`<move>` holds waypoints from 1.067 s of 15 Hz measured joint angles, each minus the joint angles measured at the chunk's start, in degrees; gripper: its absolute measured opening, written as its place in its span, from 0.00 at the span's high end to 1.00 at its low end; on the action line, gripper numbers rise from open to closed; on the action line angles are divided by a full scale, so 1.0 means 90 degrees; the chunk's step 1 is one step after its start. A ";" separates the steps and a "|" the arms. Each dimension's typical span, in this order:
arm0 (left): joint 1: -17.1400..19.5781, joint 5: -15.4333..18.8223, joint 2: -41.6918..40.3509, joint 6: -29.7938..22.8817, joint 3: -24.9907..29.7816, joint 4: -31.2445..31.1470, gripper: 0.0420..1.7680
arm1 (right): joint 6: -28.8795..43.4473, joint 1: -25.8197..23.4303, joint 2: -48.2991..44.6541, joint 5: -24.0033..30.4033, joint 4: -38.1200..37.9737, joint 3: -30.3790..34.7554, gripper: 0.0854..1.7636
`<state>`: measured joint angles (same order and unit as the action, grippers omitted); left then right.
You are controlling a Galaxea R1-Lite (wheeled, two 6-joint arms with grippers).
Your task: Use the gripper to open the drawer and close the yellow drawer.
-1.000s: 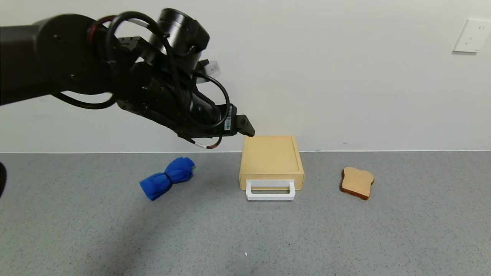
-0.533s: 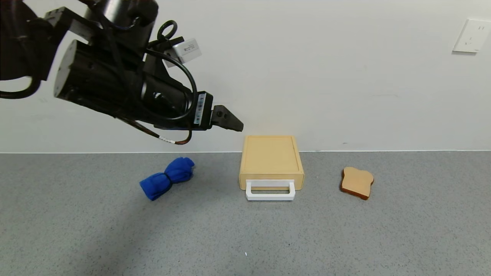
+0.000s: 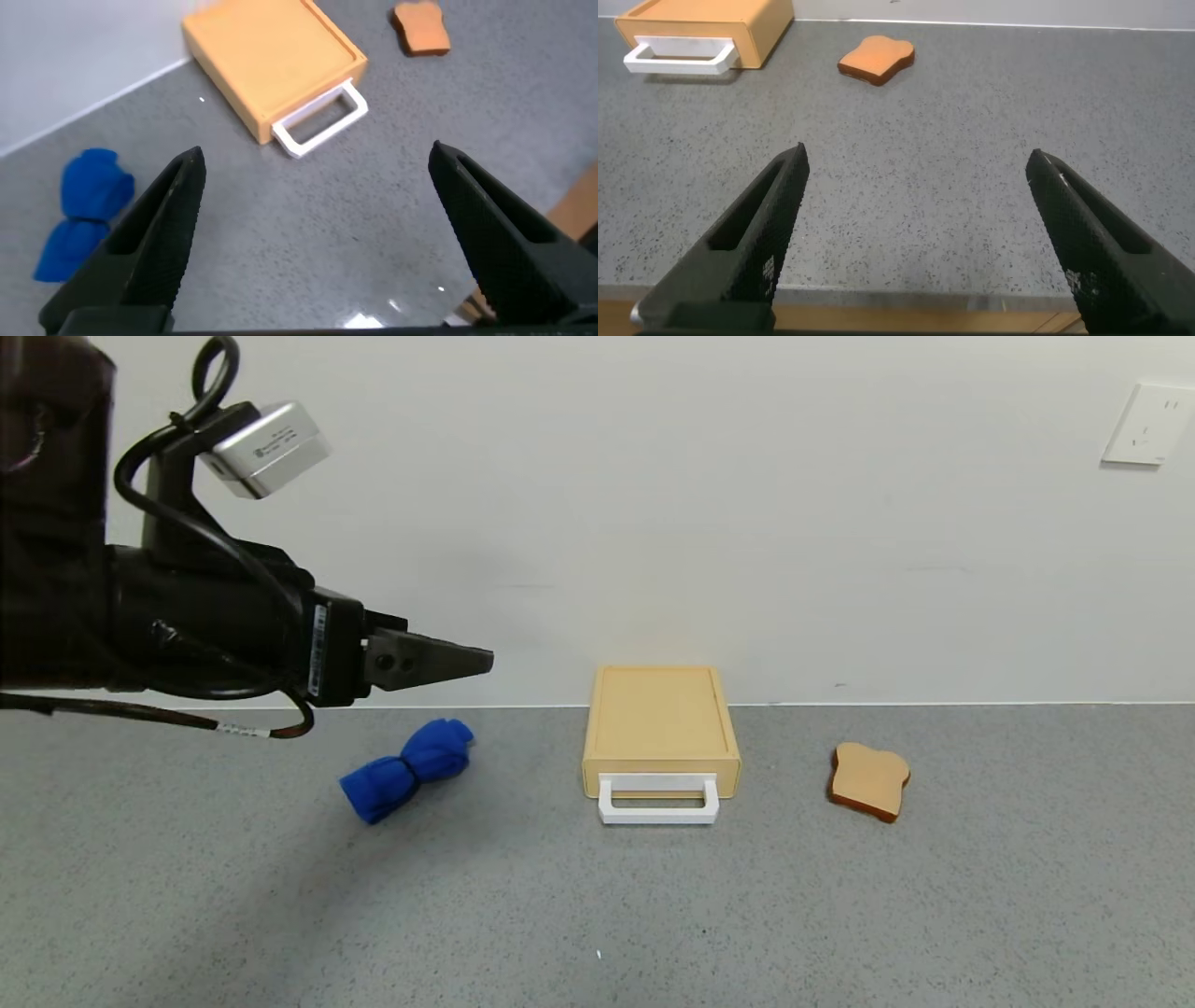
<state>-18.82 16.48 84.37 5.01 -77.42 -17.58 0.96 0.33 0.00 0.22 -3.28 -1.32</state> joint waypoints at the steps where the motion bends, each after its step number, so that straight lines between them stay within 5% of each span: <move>1: 0.0046 -0.0014 -0.0230 0.0110 0.0393 0.0383 0.03 | 0.0000 0.0000 0.0000 0.0000 0.0000 0.0000 0.03; 6: 0.0148 -0.0328 -0.1326 0.0202 0.1758 0.1145 0.03 | 0.0000 -0.0003 0.0000 0.0003 0.0001 0.0000 0.03; 16: 0.0515 -0.0730 -0.3749 0.0135 0.3648 0.1132 0.03 | 0.0000 0.0000 0.0000 0.0003 0.0000 0.0000 0.03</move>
<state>-14.19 9.91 50.63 6.23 -44.59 -7.39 0.96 0.33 0.00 0.24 -3.28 -1.32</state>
